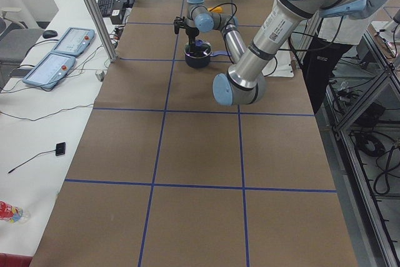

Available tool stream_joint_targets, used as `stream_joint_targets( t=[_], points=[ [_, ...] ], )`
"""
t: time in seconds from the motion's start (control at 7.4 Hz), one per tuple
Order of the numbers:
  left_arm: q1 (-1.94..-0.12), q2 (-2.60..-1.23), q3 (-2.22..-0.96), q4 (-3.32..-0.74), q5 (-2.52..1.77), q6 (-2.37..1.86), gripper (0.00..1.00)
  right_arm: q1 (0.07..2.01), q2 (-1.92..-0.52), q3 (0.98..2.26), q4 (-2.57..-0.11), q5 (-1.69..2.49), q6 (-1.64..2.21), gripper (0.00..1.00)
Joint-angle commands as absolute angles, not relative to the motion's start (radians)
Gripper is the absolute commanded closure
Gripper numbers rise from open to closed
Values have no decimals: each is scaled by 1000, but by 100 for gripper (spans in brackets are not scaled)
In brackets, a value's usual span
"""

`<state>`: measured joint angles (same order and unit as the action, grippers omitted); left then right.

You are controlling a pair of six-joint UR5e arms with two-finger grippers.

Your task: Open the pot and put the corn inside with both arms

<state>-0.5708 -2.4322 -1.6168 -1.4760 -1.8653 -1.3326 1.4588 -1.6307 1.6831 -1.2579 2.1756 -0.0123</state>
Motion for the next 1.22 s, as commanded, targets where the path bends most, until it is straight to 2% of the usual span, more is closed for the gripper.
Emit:
stream_joint_targets(
  t=[0.0,1.08],
  points=[
    [-519,-2554,-1516,-1471,-1858,-1423,2,1459,-1631,1680,-1258,2174,-12,0],
    [-511,-2517,-1522,-1466,-1858,-1457,3,1459,-1629,1677,-1258,2172,-12,0]
  ],
)
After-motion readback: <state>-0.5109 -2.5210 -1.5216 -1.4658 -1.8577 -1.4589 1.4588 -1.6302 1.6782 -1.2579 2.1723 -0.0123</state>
